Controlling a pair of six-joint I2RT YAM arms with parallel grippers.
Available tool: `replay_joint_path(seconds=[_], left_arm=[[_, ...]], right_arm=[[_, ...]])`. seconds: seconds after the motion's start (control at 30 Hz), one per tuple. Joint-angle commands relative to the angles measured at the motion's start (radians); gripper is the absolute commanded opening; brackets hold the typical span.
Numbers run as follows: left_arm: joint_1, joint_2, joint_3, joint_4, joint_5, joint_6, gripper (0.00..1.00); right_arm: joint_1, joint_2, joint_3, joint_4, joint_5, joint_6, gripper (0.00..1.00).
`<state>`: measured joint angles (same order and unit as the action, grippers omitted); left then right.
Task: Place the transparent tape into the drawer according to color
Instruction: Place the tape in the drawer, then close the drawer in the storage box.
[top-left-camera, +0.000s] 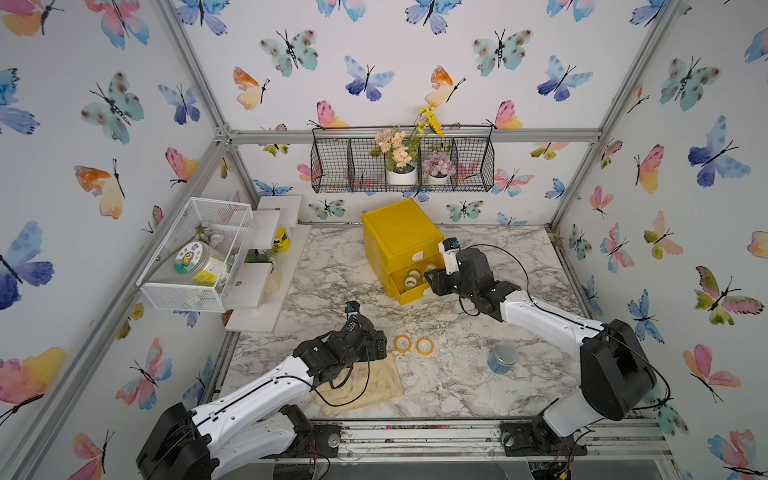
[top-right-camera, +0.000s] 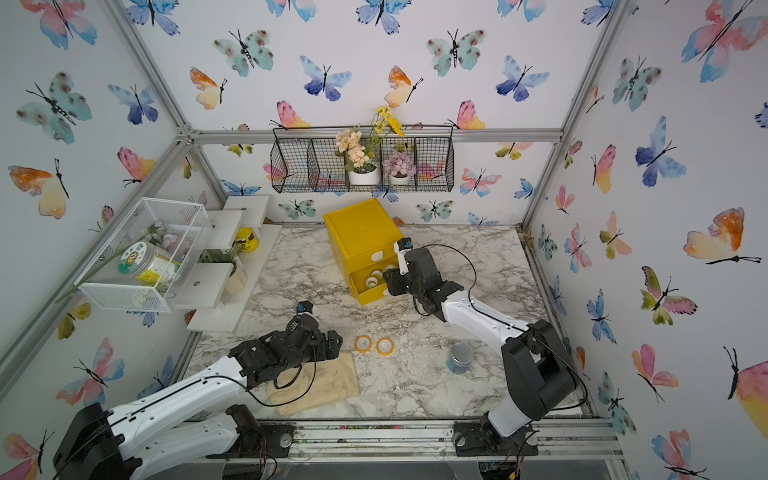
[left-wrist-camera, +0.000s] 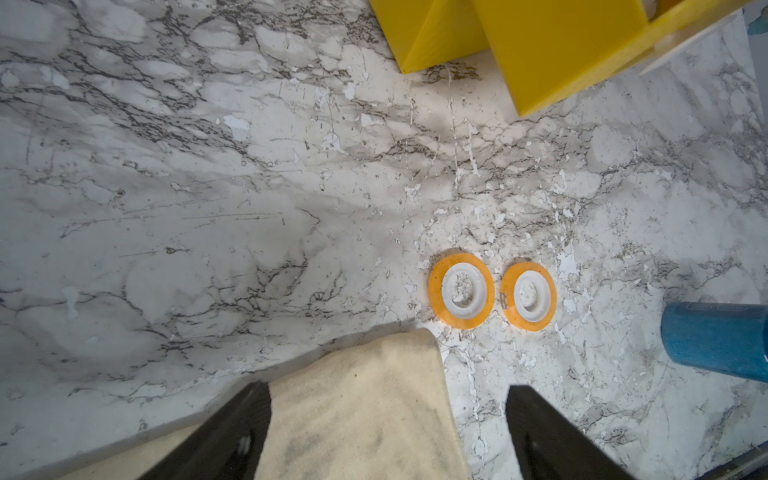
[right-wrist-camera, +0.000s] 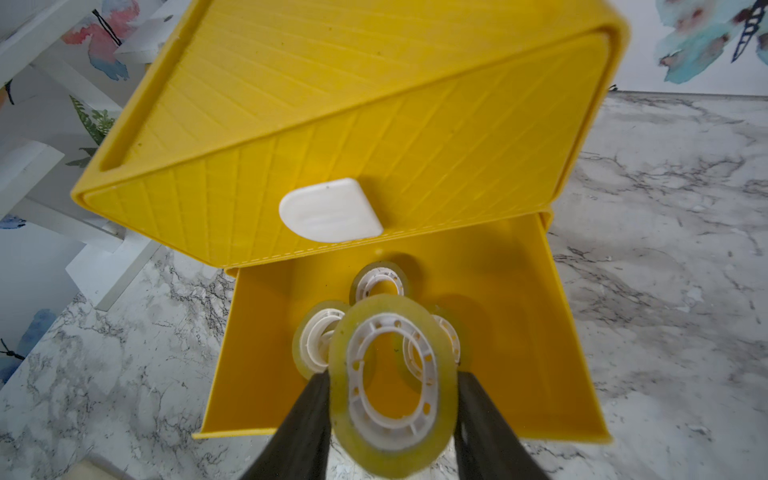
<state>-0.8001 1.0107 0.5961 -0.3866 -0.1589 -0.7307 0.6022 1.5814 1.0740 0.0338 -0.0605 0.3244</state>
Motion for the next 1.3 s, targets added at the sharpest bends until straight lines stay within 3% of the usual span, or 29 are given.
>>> replay_joint_path(seconds=[0.0, 0.13, 0.4, 0.57, 0.73, 0.93, 1.1, 1.27], left_arm=[[0.003, -0.004, -0.003, -0.006, -0.001, -0.003, 0.93], [0.004, -0.003, -0.005, -0.007, 0.003, -0.003, 0.94], [0.004, 0.000, -0.005, -0.006, 0.009, 0.000, 0.94], [0.004, 0.002, -0.002, -0.005, 0.009, 0.002, 0.94], [0.021, -0.004, 0.018, -0.013, 0.007, 0.007, 0.94], [0.135, -0.014, 0.090, 0.041, 0.099, 0.041, 0.93], [0.230, 0.069, 0.255, 0.051, 0.142, 0.099, 0.93], [0.270, 0.203, 0.436, 0.073, 0.149, 0.135, 0.94]], right_arm=[[-0.009, 0.024, 0.036, 0.002, -0.018, 0.002, 0.39], [-0.011, 0.051, 0.055, -0.003, -0.012, 0.001, 0.42], [-0.013, 0.065, 0.076, -0.011, 0.011, -0.004, 0.59], [-0.013, 0.042, 0.081, -0.019, 0.017, -0.007, 0.60], [-0.013, -0.006, 0.058, -0.028, 0.009, 0.011, 0.56], [-0.013, -0.134, -0.051, 0.002, -0.034, 0.068, 0.46], [-0.013, -0.238, -0.162, 0.005, -0.075, 0.118, 0.45], [-0.013, -0.308, -0.269, 0.024, -0.113, 0.155, 0.44]])
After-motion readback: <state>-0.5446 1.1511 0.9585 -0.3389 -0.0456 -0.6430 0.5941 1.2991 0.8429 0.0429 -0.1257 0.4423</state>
